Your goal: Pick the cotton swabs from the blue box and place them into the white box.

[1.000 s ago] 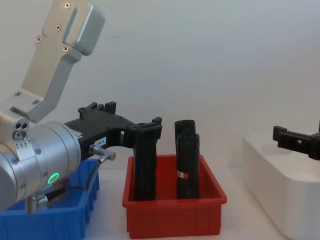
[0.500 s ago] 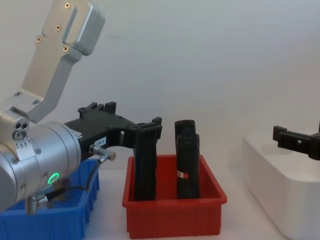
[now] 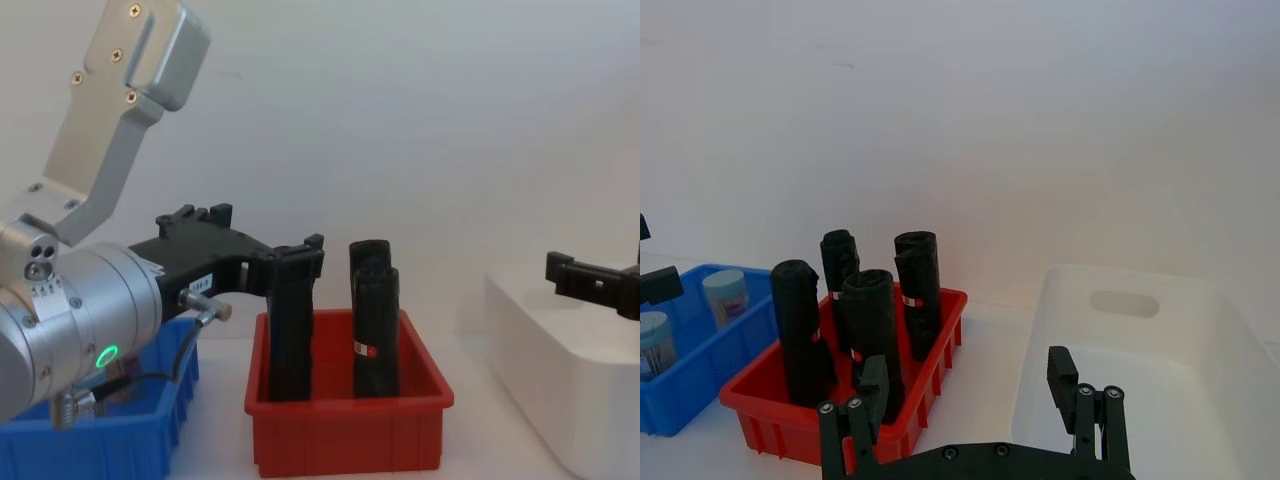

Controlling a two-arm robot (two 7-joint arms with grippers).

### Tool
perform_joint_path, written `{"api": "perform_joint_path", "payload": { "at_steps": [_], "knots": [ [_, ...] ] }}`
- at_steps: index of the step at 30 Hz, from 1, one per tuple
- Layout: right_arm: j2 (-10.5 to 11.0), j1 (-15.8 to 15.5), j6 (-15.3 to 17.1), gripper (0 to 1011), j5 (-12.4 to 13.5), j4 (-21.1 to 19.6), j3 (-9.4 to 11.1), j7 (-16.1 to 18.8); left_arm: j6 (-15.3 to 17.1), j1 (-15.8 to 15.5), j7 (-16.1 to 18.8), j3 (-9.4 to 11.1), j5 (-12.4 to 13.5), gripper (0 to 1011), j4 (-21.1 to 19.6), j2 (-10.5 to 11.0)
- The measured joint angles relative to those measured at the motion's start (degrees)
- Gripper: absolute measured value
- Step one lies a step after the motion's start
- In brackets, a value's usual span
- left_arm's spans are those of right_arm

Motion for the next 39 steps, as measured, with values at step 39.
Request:
{"api": "perform_joint_path", "payload": {
  "at_steps": [39],
  "knots": [
    [0.0,0.0,0.0,1001,0.0,0.0,0.0,0.0,0.1,-0.2,0.0,-0.3,-0.2,1004,0.5,0.0]
  ]
}}
